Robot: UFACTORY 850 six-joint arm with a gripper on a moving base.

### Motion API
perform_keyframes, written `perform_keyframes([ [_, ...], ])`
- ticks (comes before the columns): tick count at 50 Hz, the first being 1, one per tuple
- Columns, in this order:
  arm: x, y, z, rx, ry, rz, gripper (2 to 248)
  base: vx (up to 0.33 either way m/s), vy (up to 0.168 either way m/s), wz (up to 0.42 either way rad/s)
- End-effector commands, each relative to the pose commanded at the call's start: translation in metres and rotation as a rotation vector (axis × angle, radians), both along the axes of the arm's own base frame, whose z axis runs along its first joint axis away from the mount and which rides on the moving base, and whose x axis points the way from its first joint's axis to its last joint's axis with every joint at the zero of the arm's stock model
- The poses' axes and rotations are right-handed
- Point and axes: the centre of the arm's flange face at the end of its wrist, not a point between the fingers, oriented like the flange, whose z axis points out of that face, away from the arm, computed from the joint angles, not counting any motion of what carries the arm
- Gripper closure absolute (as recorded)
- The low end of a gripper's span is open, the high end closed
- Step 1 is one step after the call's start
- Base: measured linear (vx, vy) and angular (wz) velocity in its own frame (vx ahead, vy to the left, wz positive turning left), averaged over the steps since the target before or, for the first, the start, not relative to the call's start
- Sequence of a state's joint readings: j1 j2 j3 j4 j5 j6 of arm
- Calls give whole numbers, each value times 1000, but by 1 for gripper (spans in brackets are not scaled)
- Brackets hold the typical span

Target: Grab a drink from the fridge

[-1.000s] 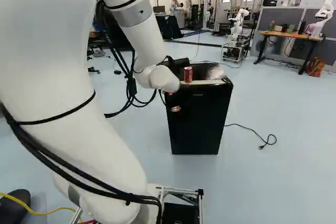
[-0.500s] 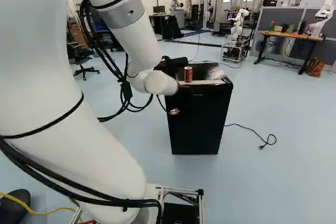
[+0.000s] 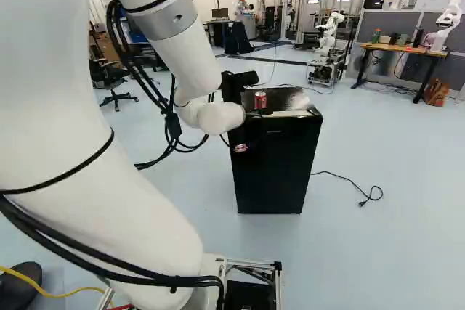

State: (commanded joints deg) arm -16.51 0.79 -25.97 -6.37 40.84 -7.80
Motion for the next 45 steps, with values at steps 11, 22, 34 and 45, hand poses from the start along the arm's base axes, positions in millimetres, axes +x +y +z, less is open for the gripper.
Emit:
perform_keyframes([
  [11,13,-2,7,-5,-79,-12,3,0,0,0],
  [22,30,-5,7,-6,-140,-23,3,0,0,0],
  [34,50,-7,1,-6,-193,-34,3,0,0,0],
  [45,64,-9,-6,-4,-227,-48,3,0,0,0],
])
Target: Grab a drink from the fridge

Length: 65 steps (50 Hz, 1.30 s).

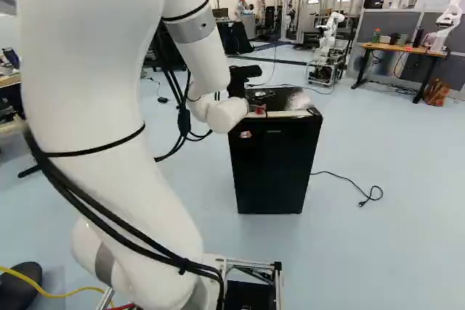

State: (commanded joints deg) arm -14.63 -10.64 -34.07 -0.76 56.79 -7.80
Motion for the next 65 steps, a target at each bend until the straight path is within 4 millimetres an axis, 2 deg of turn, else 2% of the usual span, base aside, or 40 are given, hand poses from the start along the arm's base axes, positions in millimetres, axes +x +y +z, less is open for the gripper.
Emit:
perform_keyframes([
  [19,6,-2,-19,12,22,-9,3,0,0,0],
  [40,8,-2,-41,191,23,-45,3,0,0,0],
  [65,15,-3,-44,211,20,-47,3,0,0,0],
])
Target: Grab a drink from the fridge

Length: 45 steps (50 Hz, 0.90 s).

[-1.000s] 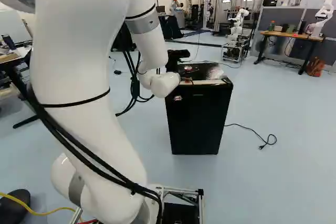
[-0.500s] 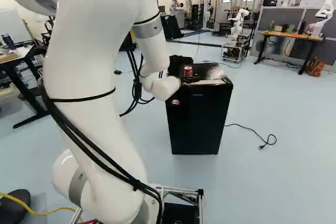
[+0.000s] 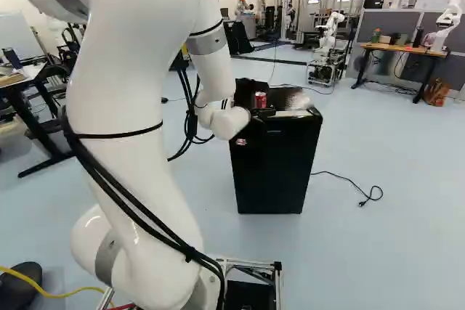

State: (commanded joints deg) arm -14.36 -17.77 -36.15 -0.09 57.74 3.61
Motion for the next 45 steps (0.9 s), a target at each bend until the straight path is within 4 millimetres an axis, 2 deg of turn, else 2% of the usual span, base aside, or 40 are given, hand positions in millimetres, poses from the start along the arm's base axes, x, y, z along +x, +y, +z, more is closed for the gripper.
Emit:
perform_keyframes([
  [27,7,-1,-1,-1,-3,3,5,0,0,0],
  [28,7,-1,-1,-1,-3,3,39,0,0,0],
  [32,7,-1,-1,-1,-3,3,39,0,0,0],
  [33,7,-1,-1,-1,-3,3,78,0,0,0],
  [38,7,-1,-1,-1,-3,3,78,0,0,0],
  [39,7,-1,-1,-1,-3,3,115,0,0,0],
  [43,7,-1,-1,-1,-3,3,115,0,0,0],
  [44,7,-1,-1,-1,-3,3,151,0,0,0],
  [45,7,-1,-1,-1,-3,3,151,0,0,0],
])
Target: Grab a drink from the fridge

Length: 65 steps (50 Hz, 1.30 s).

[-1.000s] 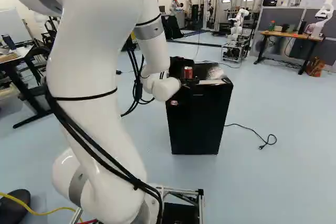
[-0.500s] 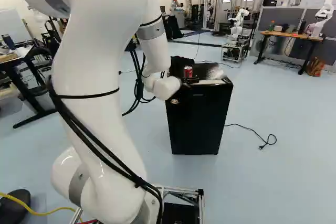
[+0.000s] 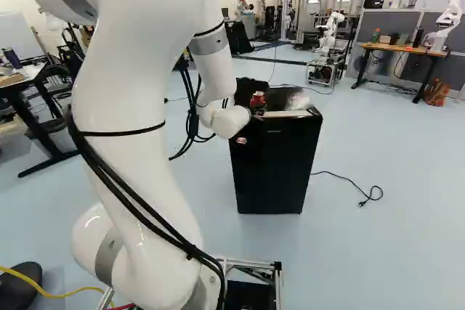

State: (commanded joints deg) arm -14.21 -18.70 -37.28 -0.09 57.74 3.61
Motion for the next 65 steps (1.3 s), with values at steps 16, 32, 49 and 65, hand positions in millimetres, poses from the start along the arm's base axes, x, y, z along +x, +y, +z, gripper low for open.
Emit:
perform_keyframes([
  [16,-1,0,8,-4,-15,0,161,0,0,0],
  [32,-2,0,25,-12,-48,0,161,0,0,0],
  [49,-3,1,43,-21,-84,0,161,0,0,0],
  [65,-3,1,49,-24,-95,0,161,0,0,0],
])
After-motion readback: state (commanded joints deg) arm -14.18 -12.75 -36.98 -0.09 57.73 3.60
